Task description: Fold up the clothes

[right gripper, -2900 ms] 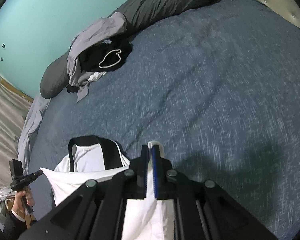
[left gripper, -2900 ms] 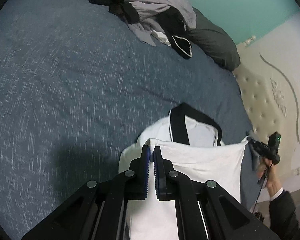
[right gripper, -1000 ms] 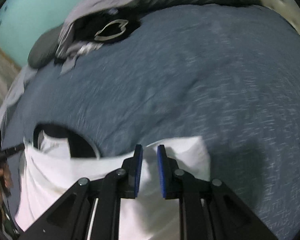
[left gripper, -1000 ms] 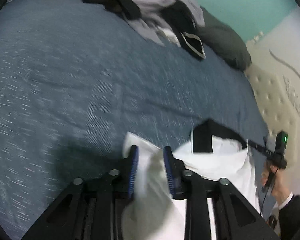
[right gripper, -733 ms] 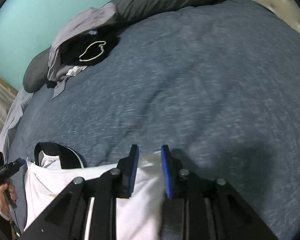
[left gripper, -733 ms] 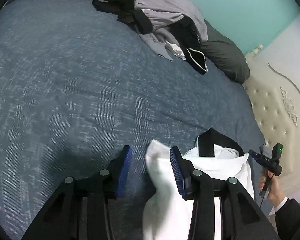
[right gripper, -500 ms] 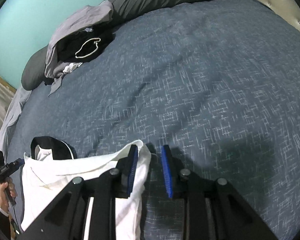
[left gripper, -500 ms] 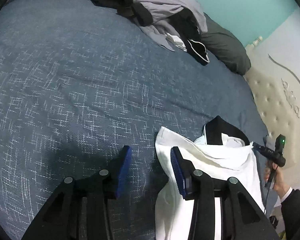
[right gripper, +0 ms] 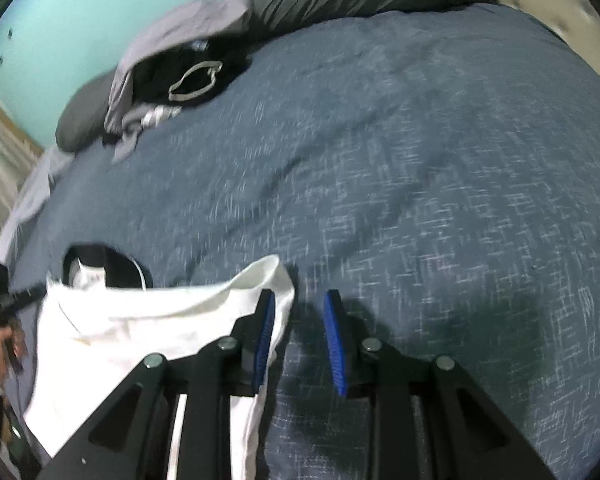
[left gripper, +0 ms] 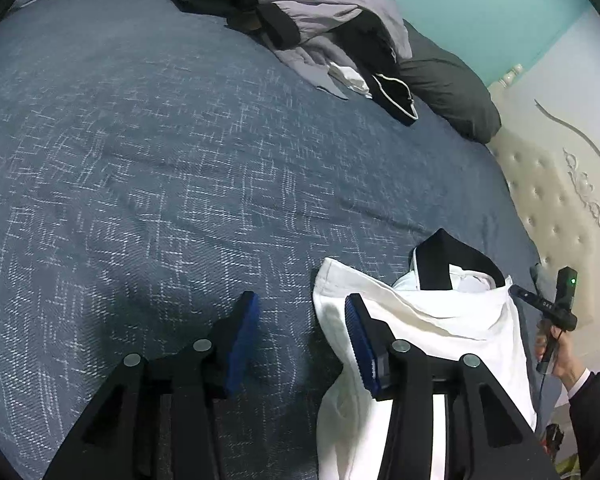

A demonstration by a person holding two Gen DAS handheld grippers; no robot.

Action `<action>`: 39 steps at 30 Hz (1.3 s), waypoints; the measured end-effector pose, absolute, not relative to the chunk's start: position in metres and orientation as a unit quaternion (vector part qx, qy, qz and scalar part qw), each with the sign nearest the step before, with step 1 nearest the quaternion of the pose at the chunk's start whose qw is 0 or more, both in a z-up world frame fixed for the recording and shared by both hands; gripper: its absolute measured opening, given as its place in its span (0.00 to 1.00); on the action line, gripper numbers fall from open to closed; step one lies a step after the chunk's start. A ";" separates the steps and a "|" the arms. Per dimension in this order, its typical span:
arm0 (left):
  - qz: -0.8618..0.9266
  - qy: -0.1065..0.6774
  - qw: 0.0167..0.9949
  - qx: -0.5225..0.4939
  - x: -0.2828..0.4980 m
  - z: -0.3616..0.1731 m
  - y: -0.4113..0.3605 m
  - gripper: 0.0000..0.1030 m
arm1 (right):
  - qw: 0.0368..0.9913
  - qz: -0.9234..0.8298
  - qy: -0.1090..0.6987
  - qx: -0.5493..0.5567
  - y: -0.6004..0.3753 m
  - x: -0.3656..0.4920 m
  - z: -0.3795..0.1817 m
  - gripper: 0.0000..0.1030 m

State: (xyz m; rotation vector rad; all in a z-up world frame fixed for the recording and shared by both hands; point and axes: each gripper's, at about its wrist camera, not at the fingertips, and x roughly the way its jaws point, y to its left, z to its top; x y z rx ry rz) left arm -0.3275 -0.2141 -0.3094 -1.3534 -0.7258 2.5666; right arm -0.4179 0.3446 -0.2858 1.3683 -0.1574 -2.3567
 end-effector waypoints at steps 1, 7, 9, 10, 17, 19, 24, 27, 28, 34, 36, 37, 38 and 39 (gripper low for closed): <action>0.855 -0.244 0.079 -0.452 -0.328 -0.310 -0.214 0.50 | 0.208 -0.845 -0.048 0.490 0.340 -0.419 -0.286 0.24; 0.854 -0.246 0.087 -0.450 -0.334 -0.310 -0.212 0.51 | 0.218 -0.846 -0.002 0.486 0.315 -0.425 -0.294 0.24; 0.855 -0.247 0.089 -0.448 -0.336 -0.310 -0.210 0.51 | 0.215 -0.849 0.012 0.483 0.311 -0.427 -0.296 0.24; 0.855 -0.248 0.091 -0.447 -0.336 -0.310 -0.210 0.50 | 0.215 -0.850 0.017 0.480 0.310 -0.427 -0.296 0.24; 0.864 -0.232 0.102 -0.434 -0.335 -0.306 -0.202 0.20 | 0.231 -0.859 0.027 0.456 0.305 -0.423 -0.292 0.06; 0.865 -0.229 0.106 -0.433 -0.334 -0.305 -0.200 0.09 | 0.233 -0.862 0.027 0.449 0.306 -0.421 -0.289 0.05; 0.872 -0.216 0.109 -0.425 -0.329 -0.293 -0.198 0.00 | 0.223 -0.876 0.016 0.427 0.314 -0.418 -0.275 0.04; 0.877 -0.217 0.109 -0.415 -0.324 -0.282 -0.202 0.00 | 0.221 -0.887 0.003 0.406 0.322 -0.414 -0.261 0.04; 0.878 -0.217 0.108 -0.414 -0.323 -0.280 -0.203 0.00 | 0.221 -0.889 -0.002 0.401 0.326 -0.413 -0.258 0.04; 0.871 -0.217 0.108 -0.427 -0.329 -0.285 -0.202 0.00 | 0.217 -0.890 -0.010 0.401 0.334 -0.407 -0.257 0.04; 0.870 -0.209 0.108 -0.433 -0.331 -0.287 -0.198 0.02 | 0.219 -0.889 -0.013 0.402 0.334 -0.406 -0.259 0.04; 0.869 -0.208 0.111 -0.435 -0.333 -0.289 -0.196 0.03 | 0.220 -0.888 -0.015 0.403 0.334 -0.406 -0.260 0.04; 0.868 -0.207 0.111 -0.436 -0.334 -0.290 -0.196 0.10 | 0.220 -0.888 -0.016 0.403 0.333 -0.407 -0.260 0.04; 0.868 -0.208 0.110 -0.437 -0.335 -0.291 -0.196 0.20 | 0.220 -0.888 -0.016 0.404 0.334 -0.407 -0.261 0.04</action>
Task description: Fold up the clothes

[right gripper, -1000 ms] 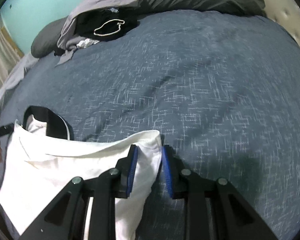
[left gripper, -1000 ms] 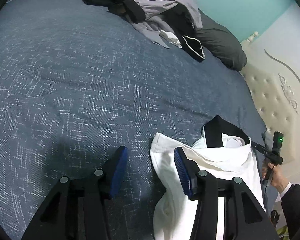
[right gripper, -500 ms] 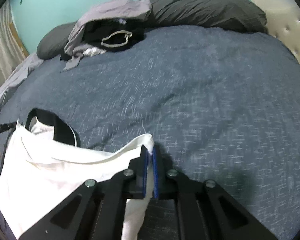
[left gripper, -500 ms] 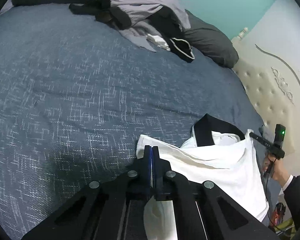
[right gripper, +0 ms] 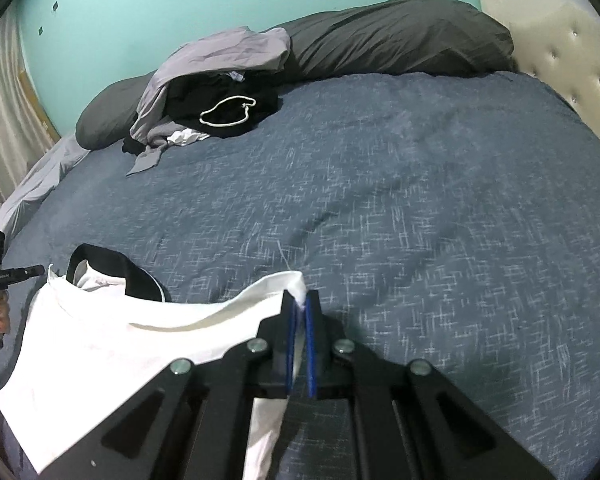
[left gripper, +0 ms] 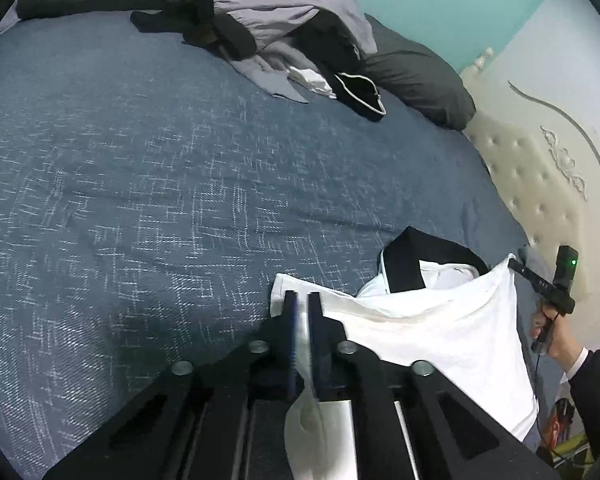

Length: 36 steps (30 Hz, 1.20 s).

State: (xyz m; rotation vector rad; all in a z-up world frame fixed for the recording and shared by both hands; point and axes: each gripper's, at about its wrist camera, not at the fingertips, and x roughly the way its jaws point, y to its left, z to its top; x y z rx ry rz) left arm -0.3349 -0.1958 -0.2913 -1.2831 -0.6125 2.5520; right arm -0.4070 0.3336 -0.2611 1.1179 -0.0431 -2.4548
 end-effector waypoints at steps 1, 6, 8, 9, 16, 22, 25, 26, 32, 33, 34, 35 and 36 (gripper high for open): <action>0.867 -0.211 0.109 -0.437 -0.336 -0.293 -0.196 0.22 | 0.219 -0.887 -0.015 0.405 0.334 -0.408 -0.262 0.04; 0.861 -0.220 0.104 -0.446 -0.346 -0.305 -0.199 0.22 | 0.218 -0.887 -0.023 0.406 0.337 -0.407 -0.264 0.04; 0.860 -0.217 0.108 -0.448 -0.348 -0.307 -0.197 0.22 | 0.218 -0.887 -0.023 0.407 0.337 -0.406 -0.266 0.04; 0.860 -0.213 0.111 -0.449 -0.348 -0.308 -0.195 0.21 | 0.217 -0.887 -0.024 0.407 0.338 -0.406 -0.267 0.04; 0.869 -0.204 0.118 -0.434 -0.339 -0.295 -0.192 0.08 | 0.217 -0.890 -0.031 0.400 0.343 -0.403 -0.263 0.04; 0.879 -0.220 0.120 -0.406 -0.326 -0.268 -0.204 0.07 | 0.225 -0.900 -0.046 0.371 0.356 -0.394 -0.244 0.04; 0.875 -0.230 0.110 -0.412 -0.328 -0.267 -0.210 0.07 | 0.222 -0.898 -0.057 0.375 0.363 -0.395 -0.241 0.04; 0.874 -0.228 0.105 -0.417 -0.332 -0.270 -0.209 0.07 | 0.218 -0.896 -0.061 0.381 0.364 -0.397 -0.243 0.04; 0.869 -0.233 0.087 -0.428 -0.347 -0.283 -0.207 0.07 | 0.202 -0.894 -0.050 0.397 0.349 -0.408 -0.250 0.04; 0.869 -0.234 0.087 -0.427 -0.349 -0.283 -0.208 0.07 | 0.199 -0.895 -0.050 0.395 0.347 -0.410 -0.250 0.04; 0.870 -0.235 0.087 -0.425 -0.350 -0.282 -0.208 0.07 | 0.195 -0.898 -0.050 0.392 0.347 -0.412 -0.249 0.04; 0.871 -0.235 0.086 -0.423 -0.351 -0.281 -0.209 0.07 | 0.192 -0.900 -0.052 0.387 0.348 -0.414 -0.247 0.04; 0.872 -0.236 0.086 -0.421 -0.353 -0.280 -0.210 0.07 | 0.189 -0.902 -0.053 0.384 0.348 -0.416 -0.246 0.04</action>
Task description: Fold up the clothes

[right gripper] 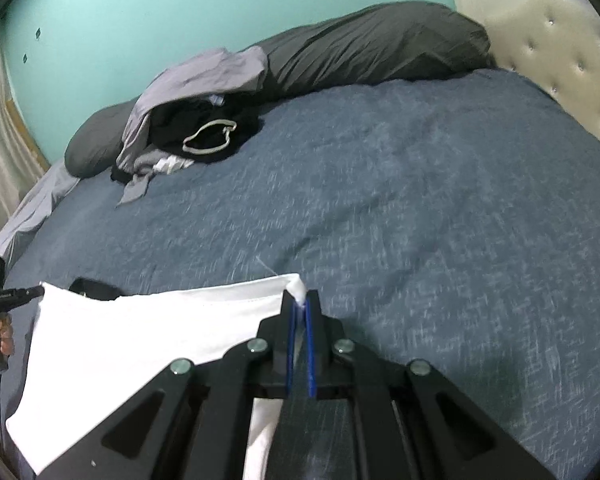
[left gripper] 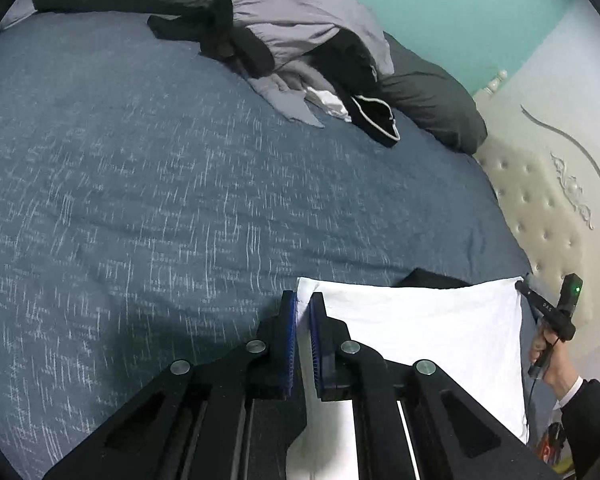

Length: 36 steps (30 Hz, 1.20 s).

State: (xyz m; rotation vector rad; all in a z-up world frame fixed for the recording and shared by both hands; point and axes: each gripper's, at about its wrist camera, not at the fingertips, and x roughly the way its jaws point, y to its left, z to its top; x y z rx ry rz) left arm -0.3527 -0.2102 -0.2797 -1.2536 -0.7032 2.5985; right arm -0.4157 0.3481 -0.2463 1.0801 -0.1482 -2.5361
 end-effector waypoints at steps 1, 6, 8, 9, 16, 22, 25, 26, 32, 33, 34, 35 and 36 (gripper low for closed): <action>0.872 -0.237 0.086 -0.419 -0.354 -0.279 -0.211 0.07 | 0.188 -0.902 -0.055 0.385 0.349 -0.418 -0.246 0.04; 0.866 -0.239 0.076 -0.432 -0.362 -0.290 -0.211 0.07 | 0.174 -0.898 -0.054 0.402 0.350 -0.425 -0.258 0.04; 0.860 -0.248 0.069 -0.441 -0.365 -0.298 -0.213 0.07 | 0.163 -0.890 -0.054 0.422 0.349 -0.430 -0.269 0.04; 0.857 -0.251 0.067 -0.444 -0.367 -0.301 -0.214 0.07 | 0.158 -0.886 -0.054 0.432 0.348 -0.432 -0.275 0.04; 0.850 -0.257 0.061 -0.457 -0.369 -0.311 -0.210 0.09 | 0.149 -0.859 -0.100 0.480 0.347 -0.442 -0.297 0.05; 0.847 -0.284 0.049 -0.446 -0.345 -0.295 -0.228 0.44 | 0.148 -0.862 -0.096 0.475 0.353 -0.425 -0.278 0.22; 0.843 -0.285 0.049 -0.453 -0.320 -0.283 -0.233 0.44 | 0.143 -0.859 -0.120 0.477 0.371 -0.412 -0.266 0.25; 0.842 -0.281 0.050 -0.459 -0.310 -0.278 -0.232 0.44 | 0.144 -0.855 -0.125 0.482 0.376 -0.406 -0.263 0.26; 0.826 -0.237 0.081 -0.505 -0.240 -0.260 -0.204 0.44 | 0.191 -0.814 -0.103 0.539 0.390 -0.343 -0.249 0.26; 0.821 -0.232 0.087 -0.514 -0.229 -0.259 -0.198 0.44 | 0.201 -0.808 -0.089 0.547 0.389 -0.327 -0.247 0.26; 0.817 -0.227 0.092 -0.522 -0.217 -0.259 -0.192 0.44 | 0.209 -0.801 -0.081 0.555 0.389 -0.315 -0.247 0.26; 0.812 -0.222 0.097 -0.530 -0.206 -0.259 -0.186 0.44 | 0.219 -0.791 -0.073 0.567 0.390 -0.298 -0.248 0.26; 0.808 -0.217 0.101 -0.538 -0.196 -0.259 -0.180 0.44 | 0.226 -0.784 -0.069 0.574 0.391 -0.285 -0.248 0.26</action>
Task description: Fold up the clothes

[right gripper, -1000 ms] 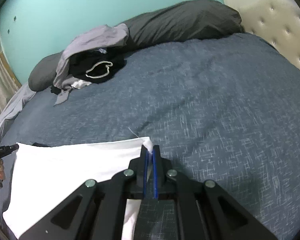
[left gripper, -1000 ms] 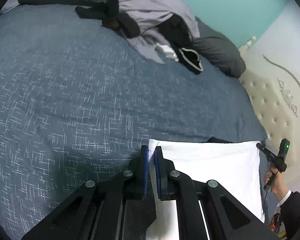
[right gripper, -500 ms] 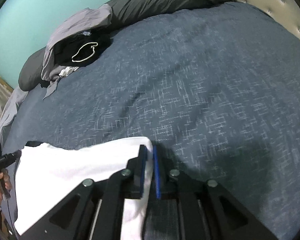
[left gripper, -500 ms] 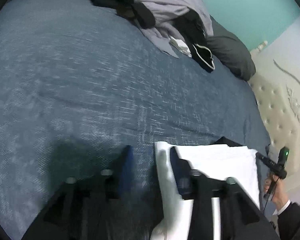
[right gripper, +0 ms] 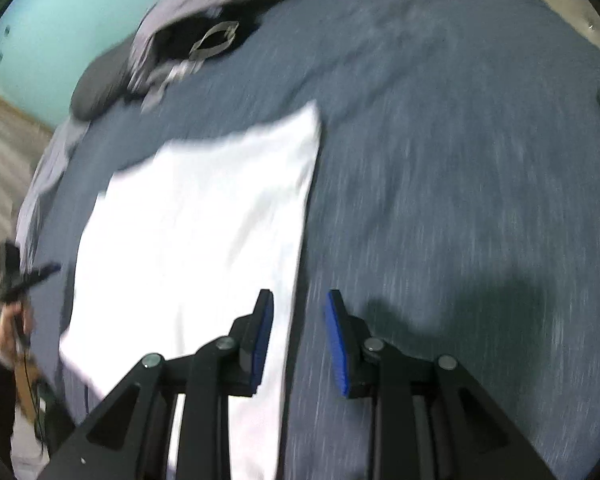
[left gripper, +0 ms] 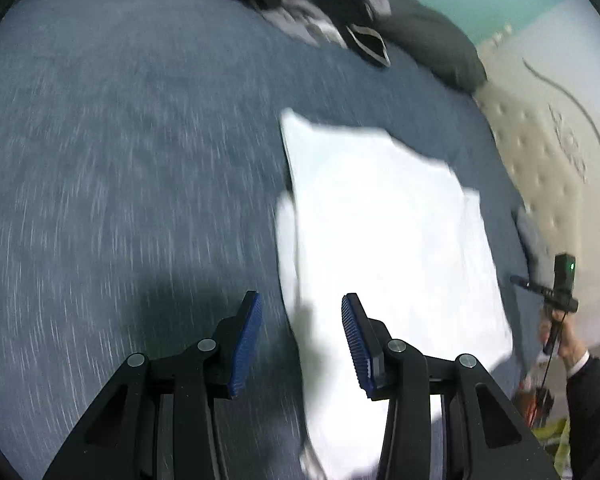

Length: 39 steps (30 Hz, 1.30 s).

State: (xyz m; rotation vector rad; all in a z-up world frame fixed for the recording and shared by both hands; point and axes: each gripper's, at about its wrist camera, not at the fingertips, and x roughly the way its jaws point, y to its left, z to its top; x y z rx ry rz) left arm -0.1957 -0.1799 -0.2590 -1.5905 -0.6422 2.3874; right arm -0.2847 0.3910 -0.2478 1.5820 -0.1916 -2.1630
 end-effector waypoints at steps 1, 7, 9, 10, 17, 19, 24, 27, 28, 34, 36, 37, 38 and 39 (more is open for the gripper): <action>0.804 -0.214 0.105 -0.545 -0.185 -0.259 -0.175 0.44 | 0.231 -0.779 -0.067 0.580 0.394 -0.270 -0.247 0.26; 0.785 -0.212 0.112 -0.571 -0.139 -0.265 -0.160 0.44 | 0.248 -0.754 -0.061 0.606 0.407 -0.204 -0.250 0.26; 0.781 -0.213 0.113 -0.575 -0.129 -0.267 -0.158 0.44 | 0.252 -0.747 -0.057 0.612 0.408 -0.187 -0.253 0.26; 0.780 -0.214 0.114 -0.577 -0.123 -0.268 -0.158 0.44 | 0.255 -0.745 -0.056 0.614 0.409 -0.180 -0.255 0.26; 0.782 -0.215 0.111 -0.575 -0.107 -0.260 -0.159 0.44 | 0.261 -0.739 -0.036 0.621 0.400 -0.154 -0.269 0.26; 0.784 -0.215 0.111 -0.572 -0.104 -0.256 -0.160 0.45 | 0.261 -0.740 -0.029 0.619 0.395 -0.152 -0.270 0.26; 0.785 -0.213 0.110 -0.572 -0.102 -0.254 -0.161 0.46 | 0.262 -0.746 -0.005 0.612 0.386 -0.152 -0.270 0.18; 0.782 -0.214 0.109 -0.575 -0.102 -0.258 -0.160 0.46 | 0.268 -0.746 0.012 0.609 0.380 -0.151 -0.271 0.05; 0.781 -0.214 0.109 -0.577 -0.102 -0.259 -0.159 0.46 | 0.272 -0.747 0.014 0.606 0.379 -0.150 -0.270 0.02; 0.777 -0.207 0.107 -0.585 -0.103 -0.266 -0.156 0.47 | 0.288 -0.749 0.041 0.595 0.378 -0.149 -0.255 0.02; 0.776 -0.207 0.108 -0.586 -0.104 -0.268 -0.154 0.47 | 0.293 -0.750 0.051 0.590 0.380 -0.150 -0.247 0.01; 0.776 -0.207 0.108 -0.586 -0.104 -0.269 -0.153 0.47 | 0.297 -0.751 0.064 0.586 0.379 -0.150 -0.241 0.01; 0.775 -0.207 0.107 -0.587 -0.105 -0.269 -0.152 0.47 | 0.301 -0.751 0.076 0.583 0.378 -0.150 -0.238 0.01; 0.775 -0.207 0.107 -0.587 -0.106 -0.270 -0.151 0.47 | 0.303 -0.750 0.088 0.581 0.378 -0.150 -0.235 0.01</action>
